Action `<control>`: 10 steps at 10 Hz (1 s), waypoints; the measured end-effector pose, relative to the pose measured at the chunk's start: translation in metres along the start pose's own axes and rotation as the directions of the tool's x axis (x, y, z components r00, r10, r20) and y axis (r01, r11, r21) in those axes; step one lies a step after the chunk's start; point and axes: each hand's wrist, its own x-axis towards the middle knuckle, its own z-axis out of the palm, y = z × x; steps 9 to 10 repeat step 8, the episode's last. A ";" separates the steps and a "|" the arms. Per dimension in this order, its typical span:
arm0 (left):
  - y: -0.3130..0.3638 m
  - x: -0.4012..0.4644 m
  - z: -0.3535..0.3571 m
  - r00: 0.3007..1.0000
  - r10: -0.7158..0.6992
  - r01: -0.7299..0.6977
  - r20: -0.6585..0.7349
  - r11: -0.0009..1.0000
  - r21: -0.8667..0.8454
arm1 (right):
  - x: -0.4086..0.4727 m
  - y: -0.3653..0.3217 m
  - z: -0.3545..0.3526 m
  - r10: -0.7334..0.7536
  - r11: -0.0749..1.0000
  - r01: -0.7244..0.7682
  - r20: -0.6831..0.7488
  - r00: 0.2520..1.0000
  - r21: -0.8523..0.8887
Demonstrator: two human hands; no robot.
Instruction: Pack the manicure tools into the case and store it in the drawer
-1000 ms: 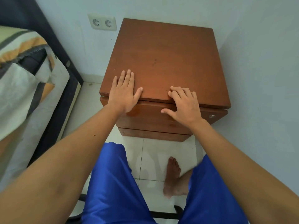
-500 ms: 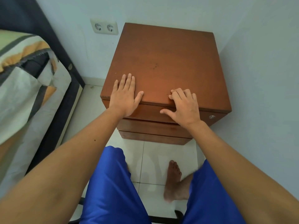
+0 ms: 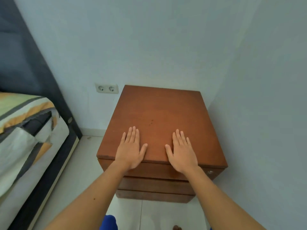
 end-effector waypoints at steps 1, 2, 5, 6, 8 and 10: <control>0.000 0.000 0.010 0.999 -0.014 0.015 -0.033 0.999 0.036 | 0.000 -0.001 0.002 -0.006 0.999 0.006 -0.005 1.000 -0.032; -0.002 0.001 0.014 0.999 -0.005 0.007 -0.045 0.999 0.034 | -0.001 0.000 0.001 -0.012 0.999 0.012 -0.004 1.000 -0.036; -0.001 -0.006 0.015 0.999 0.010 -0.007 -0.051 0.999 0.054 | -0.002 0.004 0.004 -0.023 0.999 0.023 -0.008 1.000 -0.027; 0.001 -0.010 0.013 0.999 -0.001 0.004 -0.055 0.998 0.066 | -0.004 0.004 0.005 -0.026 1.000 0.025 -0.021 0.999 -0.018; 0.016 -0.059 0.004 0.988 0.108 -0.114 -0.110 0.993 -0.045 | -0.027 0.006 -0.011 -0.045 0.958 0.093 -0.178 0.983 0.270; 0.016 -0.059 0.004 0.988 0.108 -0.114 -0.110 0.993 -0.045 | -0.027 0.006 -0.011 -0.045 0.958 0.093 -0.178 0.983 0.270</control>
